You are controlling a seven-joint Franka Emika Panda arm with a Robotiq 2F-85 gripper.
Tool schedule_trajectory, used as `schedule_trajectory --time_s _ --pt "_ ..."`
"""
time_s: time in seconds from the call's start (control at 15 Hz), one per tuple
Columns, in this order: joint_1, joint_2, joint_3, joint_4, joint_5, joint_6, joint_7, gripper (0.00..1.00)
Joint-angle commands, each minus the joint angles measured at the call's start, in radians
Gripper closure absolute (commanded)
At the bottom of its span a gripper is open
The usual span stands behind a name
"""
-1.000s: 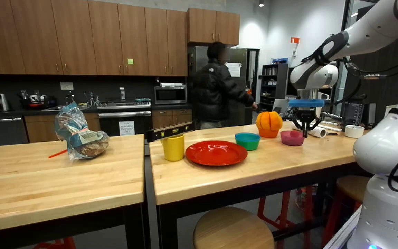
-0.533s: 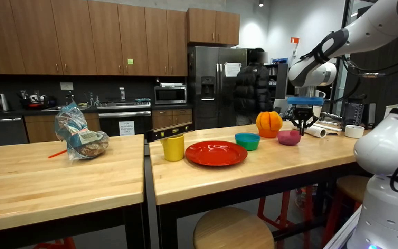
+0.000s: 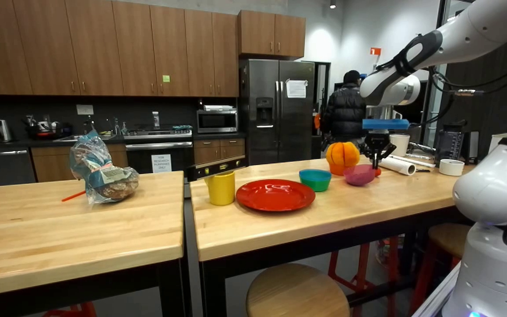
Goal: Pour the contents from the pink bowl into the green bowl
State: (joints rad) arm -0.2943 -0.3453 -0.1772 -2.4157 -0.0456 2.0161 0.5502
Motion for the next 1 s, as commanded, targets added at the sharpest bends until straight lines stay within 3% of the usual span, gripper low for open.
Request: schedule_trajectory --time_s 0.0,0.4,0.47,0.67,0.93 --pt "0.023 -0.038 0.016 0.030 0.027 -0.054 -0.093 0.99" --pt "0.041 -0.059 0.053 0.089 -0.013 -0.149 -0.166 0.99" --pt "0.037 -0.055 0.060 0.090 -0.028 -0.156 -0.157 0.70" --pt "0.032 -0.046 0.047 0.068 -0.022 -0.131 -0.167 0.59" --pt "0.029 -0.035 0.027 0.035 0.001 -0.076 -0.171 0.32"
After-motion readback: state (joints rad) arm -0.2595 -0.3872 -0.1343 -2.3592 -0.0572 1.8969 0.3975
